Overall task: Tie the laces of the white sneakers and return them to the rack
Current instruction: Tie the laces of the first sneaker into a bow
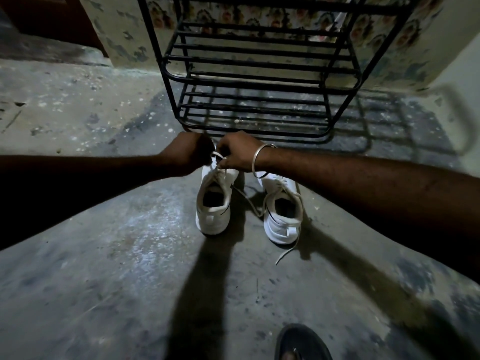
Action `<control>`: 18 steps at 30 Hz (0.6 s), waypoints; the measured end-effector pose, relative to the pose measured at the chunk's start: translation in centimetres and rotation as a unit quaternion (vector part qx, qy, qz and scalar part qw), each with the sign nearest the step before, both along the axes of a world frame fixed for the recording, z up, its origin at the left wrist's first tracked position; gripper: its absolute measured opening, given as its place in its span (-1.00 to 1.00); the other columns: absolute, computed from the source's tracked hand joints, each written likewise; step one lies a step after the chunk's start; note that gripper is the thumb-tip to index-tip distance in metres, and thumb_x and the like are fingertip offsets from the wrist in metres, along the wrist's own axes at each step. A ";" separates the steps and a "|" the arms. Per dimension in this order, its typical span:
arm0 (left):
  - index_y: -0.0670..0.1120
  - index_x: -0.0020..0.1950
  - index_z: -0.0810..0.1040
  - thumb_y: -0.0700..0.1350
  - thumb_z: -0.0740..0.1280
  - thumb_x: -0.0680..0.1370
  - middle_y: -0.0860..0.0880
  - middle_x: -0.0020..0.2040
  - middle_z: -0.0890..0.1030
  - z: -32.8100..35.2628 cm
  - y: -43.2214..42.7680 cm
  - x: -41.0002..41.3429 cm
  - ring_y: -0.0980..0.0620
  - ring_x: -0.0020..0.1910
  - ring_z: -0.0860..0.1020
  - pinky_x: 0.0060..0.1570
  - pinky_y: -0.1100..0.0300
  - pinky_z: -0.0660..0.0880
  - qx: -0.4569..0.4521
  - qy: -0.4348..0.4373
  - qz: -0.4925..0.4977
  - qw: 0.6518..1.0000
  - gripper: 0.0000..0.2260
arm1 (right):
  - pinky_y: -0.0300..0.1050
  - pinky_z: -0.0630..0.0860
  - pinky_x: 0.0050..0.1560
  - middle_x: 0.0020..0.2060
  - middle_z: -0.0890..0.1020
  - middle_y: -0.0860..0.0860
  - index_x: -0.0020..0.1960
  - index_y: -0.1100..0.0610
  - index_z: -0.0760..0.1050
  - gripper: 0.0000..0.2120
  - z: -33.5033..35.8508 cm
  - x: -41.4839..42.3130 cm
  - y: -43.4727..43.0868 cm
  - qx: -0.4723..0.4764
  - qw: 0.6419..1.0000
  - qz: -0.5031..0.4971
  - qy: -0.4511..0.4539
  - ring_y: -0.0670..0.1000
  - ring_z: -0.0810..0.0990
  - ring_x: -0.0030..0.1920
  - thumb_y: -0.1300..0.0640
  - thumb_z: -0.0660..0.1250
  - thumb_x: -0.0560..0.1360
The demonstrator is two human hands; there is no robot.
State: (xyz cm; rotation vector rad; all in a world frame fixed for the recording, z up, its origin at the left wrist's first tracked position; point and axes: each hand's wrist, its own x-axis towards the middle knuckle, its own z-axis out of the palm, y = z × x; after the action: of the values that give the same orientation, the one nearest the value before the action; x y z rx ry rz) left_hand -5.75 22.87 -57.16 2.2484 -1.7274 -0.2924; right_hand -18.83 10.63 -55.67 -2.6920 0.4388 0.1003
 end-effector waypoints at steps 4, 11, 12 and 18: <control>-0.20 -0.14 0.68 -0.29 0.43 0.48 -0.06 -0.24 0.67 -0.7 0.2 -1.0 0.15 -0.30 0.57 -0.19 0.18 0.39 0.070 0.215 0.070 0.972 -0.96 | -0.20 0.41 -0.18 -0.11 0.69 0.04 -0.03 0.13 0.65 -0.84 -0.2 -0.1 -0.1 0.015 1.000 -0.008 -0.006 0.00 0.61 -0.15 0.10 0.47 0.42; -0.17 -0.10 0.70 -0.02 0.60 0.31 -0.16 -0.11 0.67 -0.4 1.0 -1.4 -0.09 -0.07 0.58 -0.03 -0.01 0.47 0.155 0.336 0.125 0.921 -0.71 | -0.34 0.43 -0.40 -0.44 0.61 -0.09 -0.14 0.14 0.65 -0.88 0.1 -0.1 0.1 0.141 0.989 -0.050 -0.002 -0.16 0.58 -0.45 0.09 0.51 0.42; -0.15 -0.17 0.68 -0.06 0.60 0.35 -0.15 -0.17 0.66 -0.8 0.9 -1.5 -0.09 -0.12 0.58 -0.08 0.03 0.48 0.146 0.299 0.129 0.934 -0.79 | -0.36 0.41 -0.44 -0.45 0.61 -0.09 -0.15 0.15 0.66 -0.87 0.1 0.0 0.2 0.151 0.987 -0.053 -0.001 -0.16 0.57 -0.47 0.09 0.51 0.42; -0.20 -0.01 0.72 -0.28 0.49 0.47 -0.15 -0.18 0.75 -0.1 1.7 -1.3 -0.07 -0.15 0.72 -0.02 0.03 0.66 0.060 0.184 0.100 0.976 -0.88 | -0.19 0.52 -0.32 -0.40 0.64 -0.02 -0.13 0.24 0.65 -0.85 -0.2 -0.3 -0.4 0.196 0.978 -0.071 0.004 -0.08 0.58 -0.43 0.14 0.49 0.43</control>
State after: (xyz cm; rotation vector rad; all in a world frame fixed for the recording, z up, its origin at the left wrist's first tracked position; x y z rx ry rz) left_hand -7.05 24.61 -57.22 2.2517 -1.3148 -0.7318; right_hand -19.11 10.23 -55.85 -2.2675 0.5505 0.1411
